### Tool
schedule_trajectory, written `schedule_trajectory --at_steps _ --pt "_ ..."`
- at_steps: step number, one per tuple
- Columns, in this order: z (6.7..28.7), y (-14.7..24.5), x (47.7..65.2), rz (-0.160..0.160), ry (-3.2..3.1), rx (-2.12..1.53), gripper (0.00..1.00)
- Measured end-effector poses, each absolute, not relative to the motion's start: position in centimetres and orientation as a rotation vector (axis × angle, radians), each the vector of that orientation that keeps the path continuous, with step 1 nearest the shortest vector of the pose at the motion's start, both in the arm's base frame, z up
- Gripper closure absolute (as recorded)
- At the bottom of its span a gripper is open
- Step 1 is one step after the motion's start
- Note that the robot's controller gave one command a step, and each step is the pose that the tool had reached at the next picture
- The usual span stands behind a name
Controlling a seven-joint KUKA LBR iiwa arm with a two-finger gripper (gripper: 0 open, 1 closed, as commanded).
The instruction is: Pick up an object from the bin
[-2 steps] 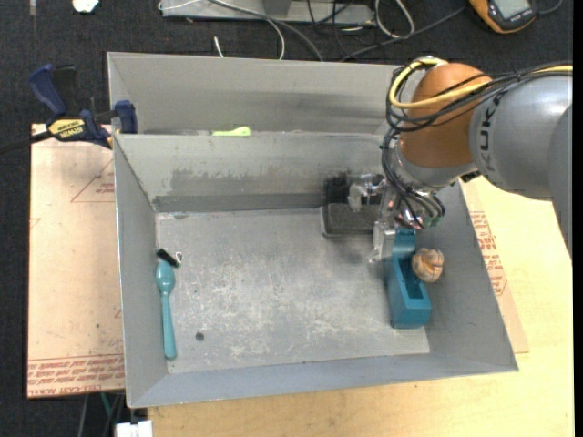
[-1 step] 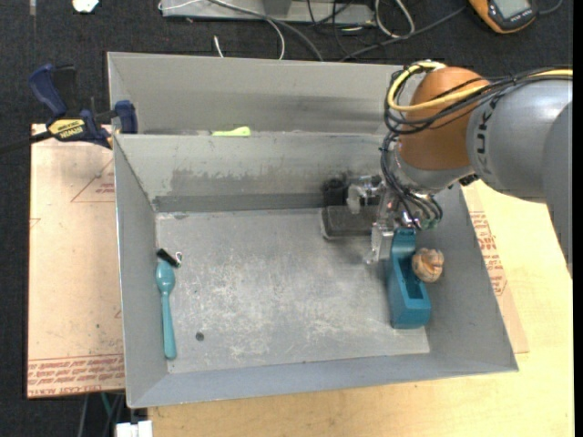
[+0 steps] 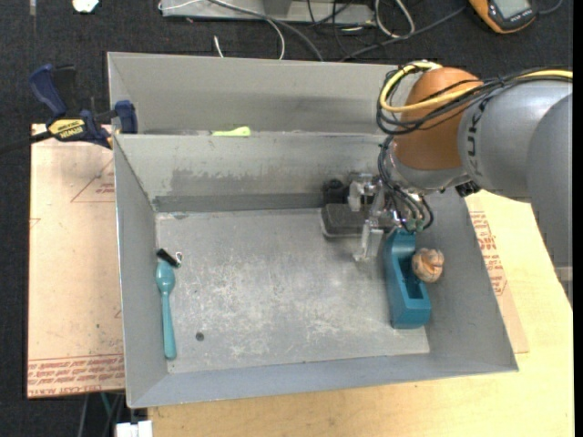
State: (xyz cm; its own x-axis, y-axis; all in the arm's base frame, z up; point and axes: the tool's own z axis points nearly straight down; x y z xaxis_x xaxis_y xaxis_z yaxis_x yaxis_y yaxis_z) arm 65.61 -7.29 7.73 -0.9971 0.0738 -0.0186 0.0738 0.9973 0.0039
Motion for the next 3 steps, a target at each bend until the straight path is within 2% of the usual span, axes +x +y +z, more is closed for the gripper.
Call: schedule_trajectory --at_steps 1,2,3 --pt "7.6 -6.9 65.3 0.004 3.107 0.093 1.0" --pt "7.6 -6.9 65.3 0.003 3.107 0.092 1.0" --pt "8.0 -8.5 62.7 0.006 3.09 0.001 1.0"
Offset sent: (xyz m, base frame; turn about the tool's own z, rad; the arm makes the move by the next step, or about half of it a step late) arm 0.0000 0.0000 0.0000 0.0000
